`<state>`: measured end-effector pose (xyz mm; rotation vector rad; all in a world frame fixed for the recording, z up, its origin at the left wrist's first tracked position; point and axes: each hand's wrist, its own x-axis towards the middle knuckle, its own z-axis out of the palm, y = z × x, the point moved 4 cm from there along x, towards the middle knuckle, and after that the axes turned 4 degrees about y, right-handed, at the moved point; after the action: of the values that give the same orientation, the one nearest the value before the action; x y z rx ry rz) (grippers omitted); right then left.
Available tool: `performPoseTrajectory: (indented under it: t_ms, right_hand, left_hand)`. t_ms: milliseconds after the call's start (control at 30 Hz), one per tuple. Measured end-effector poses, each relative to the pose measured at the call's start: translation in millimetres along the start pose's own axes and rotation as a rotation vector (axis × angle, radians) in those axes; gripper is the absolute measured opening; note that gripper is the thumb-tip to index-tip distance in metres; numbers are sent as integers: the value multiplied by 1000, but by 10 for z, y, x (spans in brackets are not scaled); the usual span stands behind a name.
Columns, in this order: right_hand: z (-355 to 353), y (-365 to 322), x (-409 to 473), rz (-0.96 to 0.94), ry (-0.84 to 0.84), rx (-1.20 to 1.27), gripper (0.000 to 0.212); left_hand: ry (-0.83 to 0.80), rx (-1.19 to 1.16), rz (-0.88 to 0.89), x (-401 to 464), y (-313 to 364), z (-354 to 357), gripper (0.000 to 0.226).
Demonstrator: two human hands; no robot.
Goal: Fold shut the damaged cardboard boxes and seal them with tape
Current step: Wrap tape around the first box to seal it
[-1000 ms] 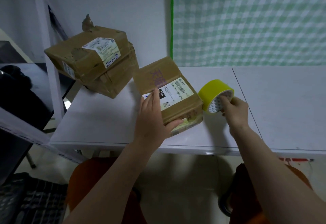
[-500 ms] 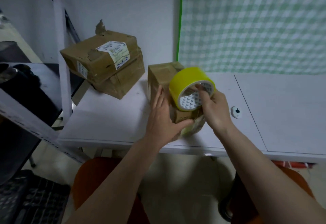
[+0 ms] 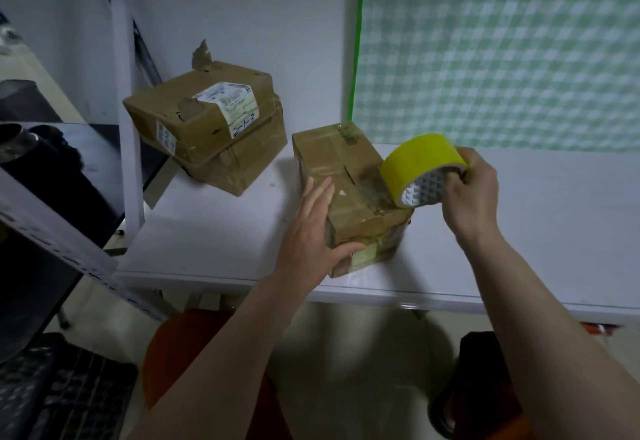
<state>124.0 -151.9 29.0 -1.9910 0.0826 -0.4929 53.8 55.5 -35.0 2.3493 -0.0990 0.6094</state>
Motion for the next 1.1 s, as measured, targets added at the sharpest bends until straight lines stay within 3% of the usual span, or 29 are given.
performPoseTrajectory:
  t_ms: [167,300,433,667,1100]
  right_hand:
    - [189,196,-29,297,-57,332,5]
    - [250,275,-78,370,-95,380,9]
    - [228,258,-62,332,-66,348,12]
    - [-75,203,214,71,53,122,23]
    - [74,819,156,293,-29,152,20]
  left_hand:
    - [-16,142,-22,21,95,-54,108]
    - [13,311,2,171,308,-16,122]
    - [-55,304,-22,244,344,70,124]
    - [-72,304,-91,225,308,68,128]
    - [-83,232,-110,225,304,98,126]
